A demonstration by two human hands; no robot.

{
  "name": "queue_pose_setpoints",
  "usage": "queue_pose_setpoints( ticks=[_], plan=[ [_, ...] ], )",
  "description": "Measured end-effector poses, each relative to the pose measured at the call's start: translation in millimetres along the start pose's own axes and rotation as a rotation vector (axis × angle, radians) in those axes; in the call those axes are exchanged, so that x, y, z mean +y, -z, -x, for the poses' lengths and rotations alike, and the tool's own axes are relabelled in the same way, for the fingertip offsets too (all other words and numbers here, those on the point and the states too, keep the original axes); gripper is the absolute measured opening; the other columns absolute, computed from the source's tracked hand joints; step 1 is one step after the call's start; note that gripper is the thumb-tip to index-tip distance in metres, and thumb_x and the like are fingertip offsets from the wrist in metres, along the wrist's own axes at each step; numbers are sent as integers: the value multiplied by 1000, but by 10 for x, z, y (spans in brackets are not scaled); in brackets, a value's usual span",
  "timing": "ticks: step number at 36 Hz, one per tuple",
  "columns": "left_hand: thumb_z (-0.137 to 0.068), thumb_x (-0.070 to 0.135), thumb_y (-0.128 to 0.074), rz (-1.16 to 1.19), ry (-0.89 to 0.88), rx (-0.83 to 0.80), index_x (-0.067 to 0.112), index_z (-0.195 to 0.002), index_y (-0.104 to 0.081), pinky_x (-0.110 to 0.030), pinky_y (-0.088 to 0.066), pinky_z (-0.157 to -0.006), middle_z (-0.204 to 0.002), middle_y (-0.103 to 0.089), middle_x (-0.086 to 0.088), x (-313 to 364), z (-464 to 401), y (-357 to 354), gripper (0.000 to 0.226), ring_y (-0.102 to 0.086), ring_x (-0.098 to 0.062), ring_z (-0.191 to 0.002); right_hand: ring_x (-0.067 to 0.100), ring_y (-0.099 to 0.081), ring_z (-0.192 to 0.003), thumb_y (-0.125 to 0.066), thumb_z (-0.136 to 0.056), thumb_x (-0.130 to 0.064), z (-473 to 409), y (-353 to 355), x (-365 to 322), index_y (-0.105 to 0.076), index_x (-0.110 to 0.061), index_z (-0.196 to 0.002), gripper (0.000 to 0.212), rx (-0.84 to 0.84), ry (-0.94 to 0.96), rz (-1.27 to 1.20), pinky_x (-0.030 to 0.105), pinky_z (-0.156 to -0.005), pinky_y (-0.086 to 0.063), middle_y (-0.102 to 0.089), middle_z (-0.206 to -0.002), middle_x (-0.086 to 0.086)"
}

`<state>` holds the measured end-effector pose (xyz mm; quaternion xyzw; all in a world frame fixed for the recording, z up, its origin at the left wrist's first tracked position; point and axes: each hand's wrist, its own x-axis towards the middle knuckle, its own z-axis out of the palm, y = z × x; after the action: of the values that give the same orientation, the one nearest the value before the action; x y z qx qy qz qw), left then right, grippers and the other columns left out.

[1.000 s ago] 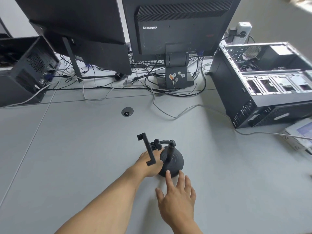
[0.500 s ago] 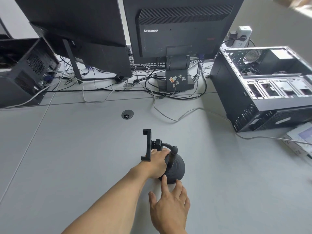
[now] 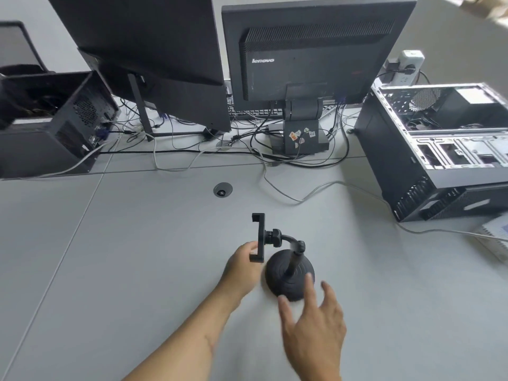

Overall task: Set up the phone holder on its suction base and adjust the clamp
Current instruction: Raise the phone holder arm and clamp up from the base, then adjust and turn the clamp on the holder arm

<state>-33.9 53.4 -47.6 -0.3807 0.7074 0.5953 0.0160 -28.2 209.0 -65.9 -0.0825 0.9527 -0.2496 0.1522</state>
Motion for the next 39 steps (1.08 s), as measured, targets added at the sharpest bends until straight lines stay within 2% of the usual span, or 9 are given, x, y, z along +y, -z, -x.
queue_pose_setpoints(
  ticks=[3, 5, 8, 11, 16, 25, 30, 35, 39],
  plan=[
    [-94, 13, -54, 382, 119, -28, 12, -106, -69, -36, -53, -92, -102, -70, -9, 93, 103, 261, 19, -68, -23, -93, 26, -30, -130, -62, -82, -45, -124, 356, -23, -37, -29, -138, 64, 221, 156, -204, 45, -106, -25, -36, -145, 5],
    [-97, 21, -54, 512, 144, -73, -1, -117, -63, -42, -53, -95, -113, -69, -20, 177, 149, 407, 32, -66, -34, -105, 22, -33, -126, -59, -83, -41, -206, 604, -89, -43, -27, -133, 55, 286, 306, -282, 40, -104, -28, -43, -139, 1],
    [-98, 35, -50, 552, 124, -143, -4, -120, -61, -47, -51, -97, -115, -67, -24, 330, 234, 516, 46, -65, -35, -101, 18, -41, -121, -57, -84, -40, -331, 893, -260, -51, -26, -128, 47, 238, 511, -288, 36, -100, -35, -51, -131, -6],
    [-96, 39, -53, 525, 87, -197, -5, -120, -62, -46, -49, -96, -108, -68, -21, 474, 314, 536, 51, -64, -31, -94, 17, -44, -120, -69, -82, -30, -458, 1018, -429, -56, -27, -124, 44, 112, 649, -188, 39, -101, -37, -56, -127, -9],
    [-96, 37, -54, 418, 44, -239, 4, -109, -73, -32, -57, -79, -98, -73, -12, 571, 385, 507, 40, -67, -24, -83, 14, -41, -118, -67, -82, -34, -580, 1008, -568, -52, -36, -126, 47, -42, 707, -32, 33, -100, -29, -55, -126, -14],
    [-96, 32, -57, 379, 12, -224, 0, -108, -72, -27, -58, -73, -97, -71, -15, 641, 439, 497, 37, -66, -24, -81, 9, -51, -97, -73, -76, -37, -668, 867, -606, -57, -36, -106, 34, 125, 796, -48, 30, -85, -34, -66, -95, -19],
    [-97, 29, -55, 393, 16, -229, -1, -108, -71, -26, -56, -70, -95, -69, -13, 657, 459, 495, 36, -64, -25, -82, 1, -45, -103, -71, -78, -40, -689, 832, -606, -57, -35, -106, 31, 128, 819, -55, 29, -98, -26, -59, -96, -29],
    [-97, 29, -56, 399, 14, -232, -2, -110, -70, -28, -57, -73, -95, -69, -13, 661, 453, 497, 37, -63, -25, -82, 6, -47, -114, -64, -83, -42, -718, 827, -594, -59, -33, -113, 32, 75, 816, -33, 33, -107, -20, -65, -107, -22],
    [-97, 30, -56, 399, 13, -228, 0, -108, -71, -28, -57, -72, -94, -71, -13, 657, 446, 497, 35, -65, -26, -83, 9, -46, -116, -59, -86, -45, -736, 838, -596, -58, -30, -116, 33, 57, 845, 8, 30, -104, -22, -64, -108, -20]
  ],
)
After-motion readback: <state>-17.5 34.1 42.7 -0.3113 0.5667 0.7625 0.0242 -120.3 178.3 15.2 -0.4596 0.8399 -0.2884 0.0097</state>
